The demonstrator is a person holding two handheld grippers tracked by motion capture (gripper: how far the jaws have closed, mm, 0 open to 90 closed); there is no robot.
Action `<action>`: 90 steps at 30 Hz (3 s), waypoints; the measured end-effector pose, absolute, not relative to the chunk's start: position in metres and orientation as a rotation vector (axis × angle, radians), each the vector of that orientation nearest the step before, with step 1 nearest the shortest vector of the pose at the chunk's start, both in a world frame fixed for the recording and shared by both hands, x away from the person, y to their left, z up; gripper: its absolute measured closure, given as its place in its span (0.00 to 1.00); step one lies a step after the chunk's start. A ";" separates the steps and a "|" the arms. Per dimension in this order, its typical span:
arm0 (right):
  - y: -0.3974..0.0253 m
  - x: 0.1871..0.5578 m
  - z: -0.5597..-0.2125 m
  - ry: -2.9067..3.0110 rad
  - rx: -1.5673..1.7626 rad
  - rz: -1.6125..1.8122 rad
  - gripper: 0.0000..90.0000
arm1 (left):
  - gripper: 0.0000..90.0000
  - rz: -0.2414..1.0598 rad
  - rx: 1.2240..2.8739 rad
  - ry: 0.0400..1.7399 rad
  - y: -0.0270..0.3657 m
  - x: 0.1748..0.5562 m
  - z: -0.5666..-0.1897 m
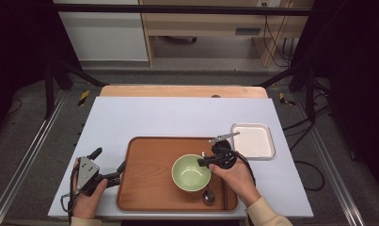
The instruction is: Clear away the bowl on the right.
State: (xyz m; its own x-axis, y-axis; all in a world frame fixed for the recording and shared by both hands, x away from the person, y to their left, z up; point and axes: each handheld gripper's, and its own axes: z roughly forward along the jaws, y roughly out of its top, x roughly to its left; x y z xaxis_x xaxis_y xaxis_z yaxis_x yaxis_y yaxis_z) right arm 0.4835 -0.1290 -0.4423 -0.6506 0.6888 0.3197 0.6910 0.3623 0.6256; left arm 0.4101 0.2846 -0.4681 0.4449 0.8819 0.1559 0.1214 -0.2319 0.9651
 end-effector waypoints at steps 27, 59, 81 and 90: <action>-0.207 0.493 -0.401 -2.625 -1.620 -1.524 0.37 | 0.04 0.924 1.652 0.880 0.287 0.411 -0.468; -0.313 0.504 -0.433 -2.616 -2.089 -1.514 0.38 | 0.04 0.930 1.654 0.872 0.287 0.410 -0.467; -0.344 0.503 -0.450 -2.416 -2.320 -1.314 0.46 | 0.04 0.937 1.661 0.867 0.285 0.408 -0.466; -0.347 0.504 -0.458 -2.368 -2.321 -1.266 0.57 | 0.04 0.928 1.660 0.869 0.286 0.409 -0.467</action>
State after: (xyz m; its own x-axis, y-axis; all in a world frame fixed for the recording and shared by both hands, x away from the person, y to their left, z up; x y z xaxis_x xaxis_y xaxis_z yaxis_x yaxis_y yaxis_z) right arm 0.5043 -0.3467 -0.4577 -0.0976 0.9783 0.1827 0.6952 -0.0643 0.7160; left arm 0.4093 0.2855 -0.4670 0.4467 0.8791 0.1665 0.1086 -0.2380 0.9652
